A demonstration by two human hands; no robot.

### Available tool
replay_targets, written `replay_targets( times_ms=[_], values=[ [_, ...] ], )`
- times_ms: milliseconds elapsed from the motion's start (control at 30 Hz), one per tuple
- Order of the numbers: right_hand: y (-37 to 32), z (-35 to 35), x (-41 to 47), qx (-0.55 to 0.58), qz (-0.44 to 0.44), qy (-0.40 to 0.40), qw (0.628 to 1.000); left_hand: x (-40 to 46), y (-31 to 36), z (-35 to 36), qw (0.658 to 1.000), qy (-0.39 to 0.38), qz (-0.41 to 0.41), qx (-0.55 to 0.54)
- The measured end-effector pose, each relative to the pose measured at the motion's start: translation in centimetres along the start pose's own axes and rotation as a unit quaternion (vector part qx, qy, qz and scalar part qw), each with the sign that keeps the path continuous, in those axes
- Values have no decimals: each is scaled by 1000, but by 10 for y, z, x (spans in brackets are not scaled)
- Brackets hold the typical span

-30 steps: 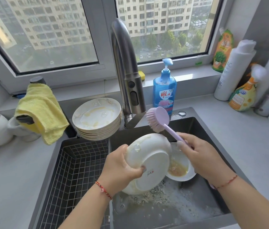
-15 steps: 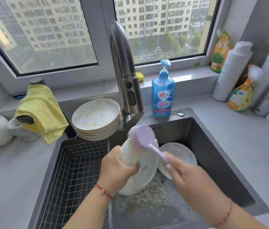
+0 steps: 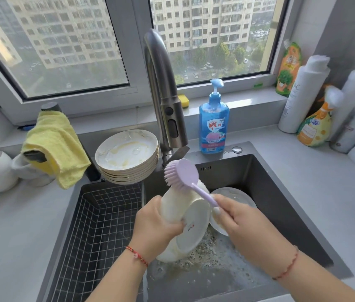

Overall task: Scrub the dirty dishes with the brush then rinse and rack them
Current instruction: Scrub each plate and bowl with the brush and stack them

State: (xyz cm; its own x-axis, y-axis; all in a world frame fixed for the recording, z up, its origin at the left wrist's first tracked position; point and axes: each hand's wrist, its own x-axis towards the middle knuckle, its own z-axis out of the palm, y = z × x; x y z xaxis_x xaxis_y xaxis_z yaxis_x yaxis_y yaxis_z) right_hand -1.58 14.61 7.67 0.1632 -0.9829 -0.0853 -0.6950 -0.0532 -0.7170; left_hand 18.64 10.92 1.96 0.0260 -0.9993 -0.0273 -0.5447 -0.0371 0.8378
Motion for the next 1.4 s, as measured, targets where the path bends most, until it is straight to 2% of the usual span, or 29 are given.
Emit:
replay_targets(
  times_ms=[100,200,367,533,633,733,800,900,1033,1133,1200,1267,1300,1333,1400],
  values=[
    [28,-1,16,47,99,33,993,0,-7,-6,999,17,4,-31],
    [54,9,19,135,197,60,969,2,-13,-9,994,26,-24,-107],
    [58,30,17,235,217,115,940,1,-9,-2,966,18,-53,-252],
    [48,28,17,332,260,101,901,3,-11,8,914,-44,-71,-397],
    [43,22,16,401,269,86,871,1,-14,11,904,-57,-62,-419],
    [33,11,12,450,256,63,853,-4,-13,11,926,-29,-50,-374],
    [26,1,9,460,229,56,856,-8,-15,11,942,-13,-49,-333],
    [27,-11,11,405,171,62,896,-16,-20,14,960,4,-46,-277],
    [33,-19,14,245,129,85,957,-26,-27,18,983,-7,-54,-175],
    [36,-21,15,162,112,98,975,-27,-30,18,998,-55,-45,3],
    [37,-23,16,119,99,112,982,-29,-31,18,976,-146,-64,149],
    [39,-24,16,95,90,125,983,-29,-35,20,942,-219,-100,232],
    [39,-25,15,85,88,130,984,-30,-40,20,939,-235,-84,237],
    [40,-26,15,76,87,133,984,-31,-44,17,950,-228,-54,205],
    [42,-27,15,52,85,130,987,-26,-50,15,976,-177,-68,110]
  ],
)
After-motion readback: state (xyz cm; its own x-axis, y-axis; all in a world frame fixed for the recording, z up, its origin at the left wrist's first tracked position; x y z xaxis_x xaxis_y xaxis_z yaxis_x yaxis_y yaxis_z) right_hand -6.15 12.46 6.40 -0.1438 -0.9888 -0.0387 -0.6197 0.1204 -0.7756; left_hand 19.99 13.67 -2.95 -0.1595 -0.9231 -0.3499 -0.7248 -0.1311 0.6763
